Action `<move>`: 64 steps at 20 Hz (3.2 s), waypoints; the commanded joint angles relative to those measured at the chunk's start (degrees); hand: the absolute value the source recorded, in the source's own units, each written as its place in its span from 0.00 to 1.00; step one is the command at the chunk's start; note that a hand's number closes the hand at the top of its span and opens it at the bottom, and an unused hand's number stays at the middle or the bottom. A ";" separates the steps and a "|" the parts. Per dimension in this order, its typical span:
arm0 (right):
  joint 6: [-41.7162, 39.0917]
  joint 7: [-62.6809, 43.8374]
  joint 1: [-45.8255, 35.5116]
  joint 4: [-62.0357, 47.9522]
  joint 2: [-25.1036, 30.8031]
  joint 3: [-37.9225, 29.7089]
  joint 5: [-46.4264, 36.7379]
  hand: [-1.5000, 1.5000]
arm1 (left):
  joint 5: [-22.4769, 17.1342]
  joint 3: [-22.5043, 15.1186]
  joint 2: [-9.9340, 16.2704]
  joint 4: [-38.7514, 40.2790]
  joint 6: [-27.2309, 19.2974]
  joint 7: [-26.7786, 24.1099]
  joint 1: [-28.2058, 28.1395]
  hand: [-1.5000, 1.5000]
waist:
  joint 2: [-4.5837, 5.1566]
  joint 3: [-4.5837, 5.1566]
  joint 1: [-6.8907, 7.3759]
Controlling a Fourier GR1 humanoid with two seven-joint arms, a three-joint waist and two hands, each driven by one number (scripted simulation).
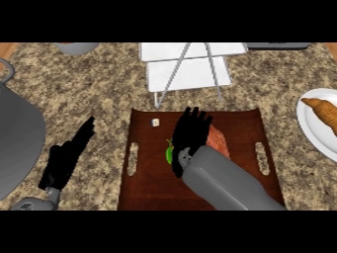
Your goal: Pick the lemon from the tray and place it in the tiered shelf
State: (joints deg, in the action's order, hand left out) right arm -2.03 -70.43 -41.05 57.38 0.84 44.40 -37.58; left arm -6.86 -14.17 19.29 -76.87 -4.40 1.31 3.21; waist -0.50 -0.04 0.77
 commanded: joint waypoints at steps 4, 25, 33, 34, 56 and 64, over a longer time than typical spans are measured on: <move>0.00 -8.23 -0.83 -2.02 -0.81 4.66 1.59 1.00 | 1.26 0.30 -1.40 1.02 0.12 -1.91 -1.50 0.50 | 0.58 0.06 0.48; 1.53 10.92 12.40 26.87 18.64 -3.93 -0.98 1.00 | 0.42 5.32 0.60 0.03 3.03 0.64 -1.68 0.50 | 0.00 0.04 -2.73; -6.37 2.18 10.24 51.76 29.17 -13.82 -3.28 1.00 | 2.79 2.85 -1.75 -4.91 0.54 2.40 -4.40 0.50 | -0.16 0.07 -1.96; -5.59 4.65 10.71 51.93 30.60 -16.84 -2.45 1.00 | 1.71 4.24 -0.34 -4.87 2.25 2.81 -3.04 0.50 | 0.07 0.05 -1.71; -2.56 19.50 -23.59 13.32 21.94 -39.44 -6.08 1.00 | 4.09 4.35 -2.71 -2.42 5.31 1.68 -1.67 0.50 | 0.83 0.08 0.78; 4.71 32.60 -29.80 -10.18 17.63 -38.51 -9.95 1.00 | 6.32 3.68 -3.52 -4.97 3.87 2.71 -1.42 0.50 | 1.19 0.04 2.07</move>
State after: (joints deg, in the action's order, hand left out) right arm -1.05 -43.23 -69.09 57.27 20.43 5.96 -46.02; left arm -1.18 -9.96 15.38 -78.41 -0.32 1.80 2.70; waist 0.49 -0.04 2.04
